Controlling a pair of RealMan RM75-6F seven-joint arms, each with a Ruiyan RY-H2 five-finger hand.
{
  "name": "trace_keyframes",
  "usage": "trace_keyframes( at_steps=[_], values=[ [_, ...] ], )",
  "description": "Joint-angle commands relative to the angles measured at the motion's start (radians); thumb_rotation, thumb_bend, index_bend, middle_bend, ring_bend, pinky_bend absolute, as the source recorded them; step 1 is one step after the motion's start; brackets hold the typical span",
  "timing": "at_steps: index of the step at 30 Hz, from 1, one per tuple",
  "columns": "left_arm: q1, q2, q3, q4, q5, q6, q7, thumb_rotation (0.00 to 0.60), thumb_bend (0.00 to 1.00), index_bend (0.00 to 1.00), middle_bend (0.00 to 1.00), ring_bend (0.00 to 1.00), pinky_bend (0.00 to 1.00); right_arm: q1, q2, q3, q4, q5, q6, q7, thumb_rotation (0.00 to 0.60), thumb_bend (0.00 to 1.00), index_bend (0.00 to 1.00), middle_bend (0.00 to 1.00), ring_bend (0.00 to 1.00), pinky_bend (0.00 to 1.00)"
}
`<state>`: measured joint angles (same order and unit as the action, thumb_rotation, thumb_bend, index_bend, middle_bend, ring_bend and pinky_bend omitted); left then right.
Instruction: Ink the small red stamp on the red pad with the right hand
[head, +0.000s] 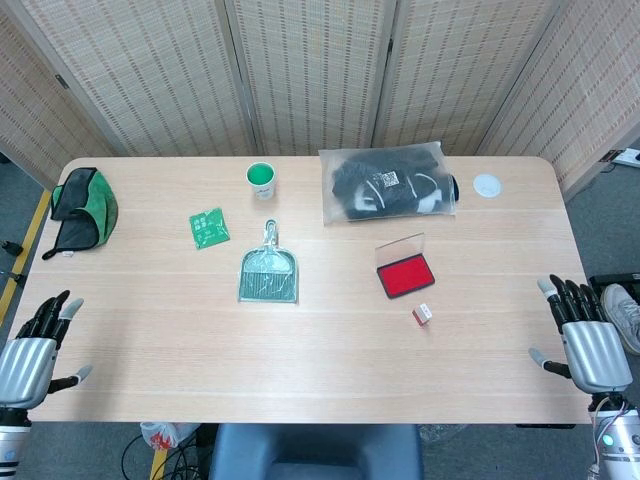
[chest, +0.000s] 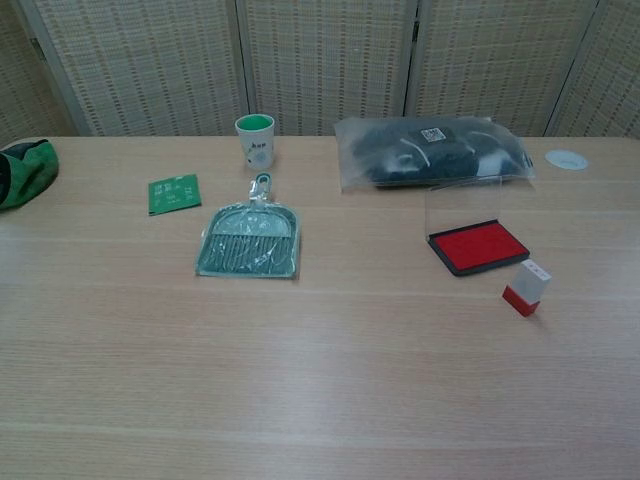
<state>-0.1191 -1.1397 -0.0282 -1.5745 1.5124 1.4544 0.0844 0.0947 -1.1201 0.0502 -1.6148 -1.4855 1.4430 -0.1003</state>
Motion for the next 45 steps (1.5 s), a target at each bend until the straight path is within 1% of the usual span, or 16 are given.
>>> trace_keyframes(
  at_steps=[1, 5, 12, 15, 19, 23, 27, 31, 34, 39, 45],
  values=[
    [-0.002, 0.003, -0.003, 0.001, -0.007, -0.005, -0.011, 0.6, 0.18, 0.04, 0.0, 0.0, 0.26, 0.002, -0.002, -0.002, -0.001, 0.002, -0.007, -0.01, 0.6, 0.16, 0.0, 0.0, 0.04, 0.0],
    [-0.002, 0.005, -0.003, -0.003, -0.014, -0.009, -0.007, 0.6, 0.18, 0.04, 0.0, 0.0, 0.26, 0.006, -0.003, -0.005, -0.004, 0.003, -0.019, -0.02, 0.6, 0.16, 0.0, 0.0, 0.04, 0.0],
    [-0.005, 0.004, 0.011, -0.009, 0.024, -0.003, -0.005, 0.6, 0.18, 0.04, 0.0, 0.0, 0.26, 0.009, -0.003, -0.009, -0.003, -0.015, -0.019, 0.008, 0.6, 0.16, 0.0, 0.0, 0.04, 0.0],
    [-0.013, 0.004, 0.011, -0.003, 0.014, -0.024, -0.009, 0.6, 0.18, 0.04, 0.0, 0.0, 0.26, 0.013, -0.001, -0.014, 0.001, -0.024, -0.026, 0.021, 0.6, 0.16, 0.0, 0.0, 0.04, 0.0],
    [-0.019, 0.007, 0.007, 0.001, 0.003, -0.036, -0.017, 0.6, 0.18, 0.04, 0.0, 0.0, 0.26, 0.035, -0.013, -0.024, 0.014, -0.044, -0.062, 0.004, 0.6, 0.16, 0.0, 0.0, 0.04, 0.0],
    [-0.015, 0.012, 0.004, -0.004, -0.003, -0.029, -0.028, 0.6, 0.18, 0.04, 0.0, 0.0, 0.26, 0.1, -0.038, -0.028, 0.064, -0.063, -0.161, -0.008, 0.6, 0.16, 0.0, 0.0, 0.04, 0.0],
    [-0.006, -0.001, -0.007, 0.007, 0.003, 0.01, -0.003, 0.6, 0.18, 0.04, 0.0, 0.0, 0.26, 0.198, -0.051, -0.009, 0.129, -0.078, -0.28, 0.03, 0.6, 0.17, 0.0, 0.0, 0.03, 0.0],
    [0.0, -0.003, -0.009, 0.004, -0.017, 0.008, -0.003, 0.6, 0.18, 0.05, 0.0, 0.0, 0.26, 0.274, -0.039, 0.003, 0.138, -0.072, -0.383, 0.072, 0.6, 0.18, 0.0, 0.0, 0.03, 0.0],
    [0.005, -0.006, -0.017, 0.001, -0.047, 0.006, 0.029, 0.6, 0.18, 0.05, 0.0, 0.0, 0.26, 0.323, -0.035, 0.007, 0.145, -0.072, -0.446, 0.091, 0.6, 0.18, 0.07, 0.02, 0.03, 0.0],
    [0.013, -0.007, -0.018, -0.012, -0.057, 0.015, 0.047, 0.6, 0.18, 0.05, 0.0, 0.0, 0.26, 0.379, -0.049, 0.006, 0.161, -0.096, -0.487, 0.124, 0.6, 0.18, 0.15, 0.04, 0.03, 0.0],
    [0.016, -0.009, -0.018, -0.013, -0.065, 0.014, 0.056, 0.6, 0.18, 0.05, 0.0, 0.0, 0.26, 0.437, -0.08, 0.0, 0.193, -0.071, -0.575, 0.13, 0.6, 0.21, 0.21, 0.04, 0.03, 0.0]
  ],
)
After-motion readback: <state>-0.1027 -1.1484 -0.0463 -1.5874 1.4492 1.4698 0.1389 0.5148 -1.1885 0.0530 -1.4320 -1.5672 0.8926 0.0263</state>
